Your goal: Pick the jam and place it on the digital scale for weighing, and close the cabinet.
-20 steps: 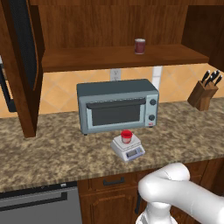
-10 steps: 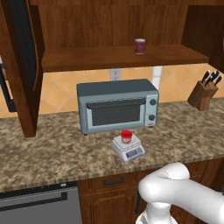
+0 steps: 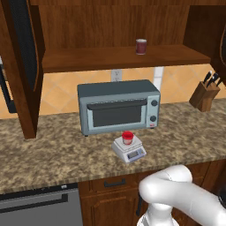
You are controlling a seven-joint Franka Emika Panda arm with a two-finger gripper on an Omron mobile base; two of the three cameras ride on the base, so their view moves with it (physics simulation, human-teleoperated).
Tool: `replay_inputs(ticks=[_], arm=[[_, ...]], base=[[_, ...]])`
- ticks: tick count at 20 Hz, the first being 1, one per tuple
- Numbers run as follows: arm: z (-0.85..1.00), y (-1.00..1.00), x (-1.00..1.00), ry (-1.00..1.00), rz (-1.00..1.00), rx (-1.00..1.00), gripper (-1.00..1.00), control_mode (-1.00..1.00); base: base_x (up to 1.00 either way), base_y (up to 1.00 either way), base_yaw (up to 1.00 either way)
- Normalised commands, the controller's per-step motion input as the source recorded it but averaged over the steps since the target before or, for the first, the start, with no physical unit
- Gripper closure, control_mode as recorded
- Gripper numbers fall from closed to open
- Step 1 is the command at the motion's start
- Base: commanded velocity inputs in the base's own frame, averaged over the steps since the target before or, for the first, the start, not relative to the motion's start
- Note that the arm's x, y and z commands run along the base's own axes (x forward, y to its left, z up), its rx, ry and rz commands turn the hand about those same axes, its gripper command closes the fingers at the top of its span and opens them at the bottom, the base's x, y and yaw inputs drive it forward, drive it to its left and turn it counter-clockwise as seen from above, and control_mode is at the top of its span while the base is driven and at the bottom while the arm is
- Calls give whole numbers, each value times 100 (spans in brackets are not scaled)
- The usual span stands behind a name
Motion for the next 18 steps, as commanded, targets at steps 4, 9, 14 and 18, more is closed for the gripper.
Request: replay_inputs(ticks=[4, 9, 14, 18], arm=[[0, 100, -37, -3, -15, -29, -100, -100], [1, 100, 32, 12, -35, -16, -100, -100], [39, 78, 84, 31, -38, -3, -100, -100], [-3, 69, 71, 19, -45, 6, -100, -100]], base=[[0, 0, 0], [0, 0, 0], [0, 0, 0], [0, 0, 0]])
